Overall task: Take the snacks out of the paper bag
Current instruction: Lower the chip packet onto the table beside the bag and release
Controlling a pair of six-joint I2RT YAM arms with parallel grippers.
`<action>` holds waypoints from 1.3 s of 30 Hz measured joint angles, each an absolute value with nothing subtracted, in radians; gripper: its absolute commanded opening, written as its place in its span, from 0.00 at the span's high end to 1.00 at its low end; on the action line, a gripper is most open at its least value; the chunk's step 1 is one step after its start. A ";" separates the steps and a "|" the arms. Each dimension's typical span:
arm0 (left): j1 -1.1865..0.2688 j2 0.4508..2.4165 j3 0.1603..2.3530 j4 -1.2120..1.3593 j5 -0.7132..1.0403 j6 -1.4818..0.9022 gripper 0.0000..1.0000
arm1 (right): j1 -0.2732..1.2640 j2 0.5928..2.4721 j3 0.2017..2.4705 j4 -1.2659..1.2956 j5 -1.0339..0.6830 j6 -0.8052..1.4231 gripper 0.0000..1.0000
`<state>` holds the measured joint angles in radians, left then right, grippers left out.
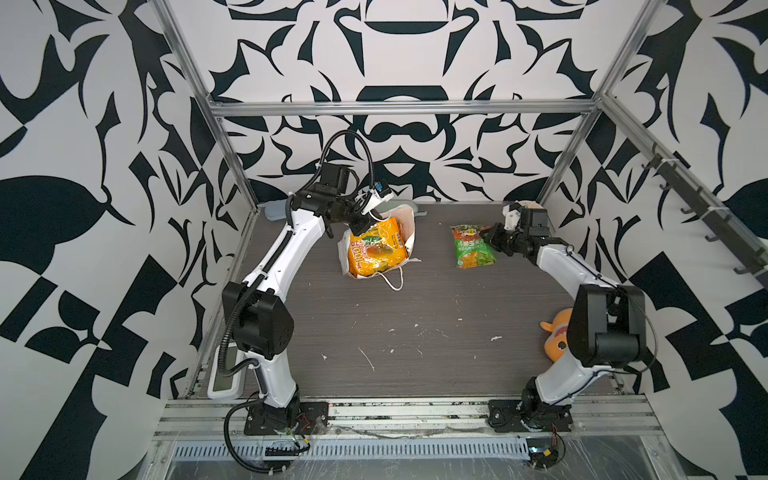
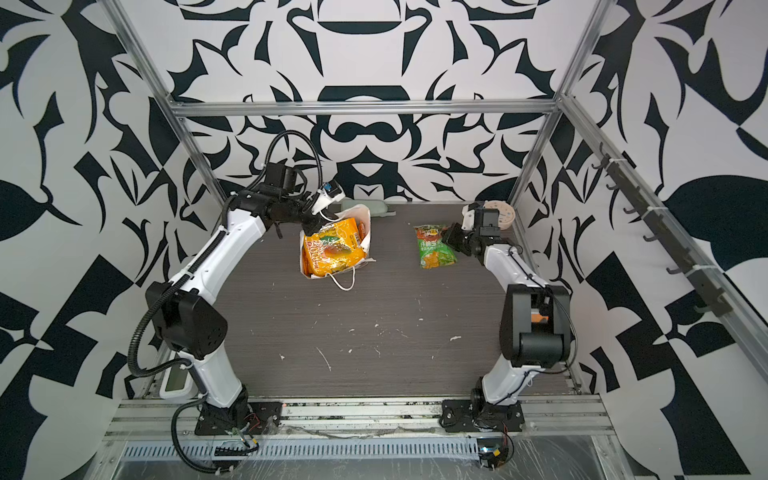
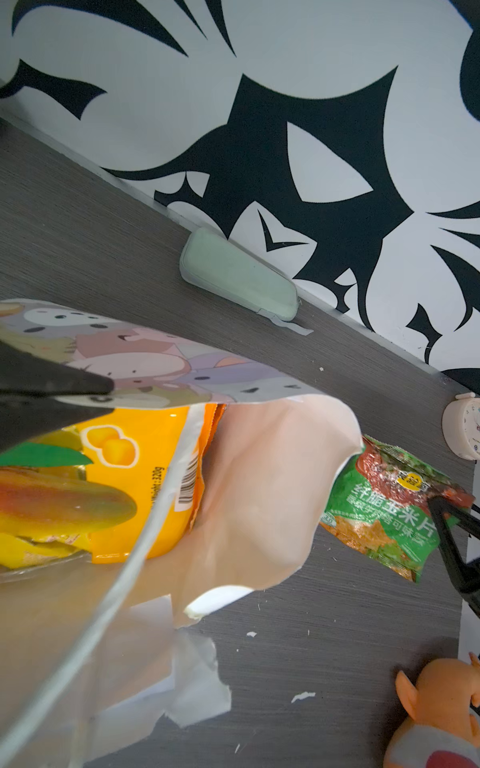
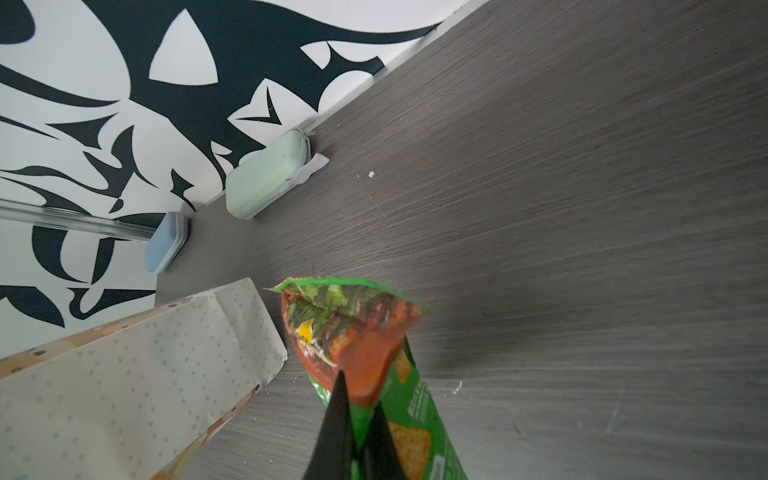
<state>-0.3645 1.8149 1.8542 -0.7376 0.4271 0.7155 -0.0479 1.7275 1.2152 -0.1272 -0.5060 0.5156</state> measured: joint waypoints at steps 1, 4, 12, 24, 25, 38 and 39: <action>-0.365 1.814 1.853 -0.736 0.427 0.715 1.00 | -0.048 1.756 1.230 -0.127 -0.513 0.518 1.00; -0.365 1.813 1.846 -0.733 0.427 0.716 1.00 | -0.048 1.845 1.273 -0.124 -0.522 0.523 1.00; -0.366 1.807 1.839 -0.729 0.425 0.728 1.00 | -0.048 1.992 1.380 -0.170 -0.520 0.508 1.00; -0.367 1.807 1.839 -0.729 0.423 0.733 1.00 | -0.048 2.078 1.550 -0.310 -0.456 0.396 0.42; -0.367 1.807 1.839 -0.729 0.423 0.733 1.00 | -0.048 2.077 1.556 -0.326 -0.440 0.391 0.37; -0.367 1.807 1.840 -0.729 0.424 0.732 1.00 | 0.132 1.939 1.558 -0.470 -0.086 0.270 0.01; -0.367 1.807 1.840 -0.729 0.424 0.732 1.00 | 0.152 1.943 1.558 -0.474 -0.062 0.264 0.01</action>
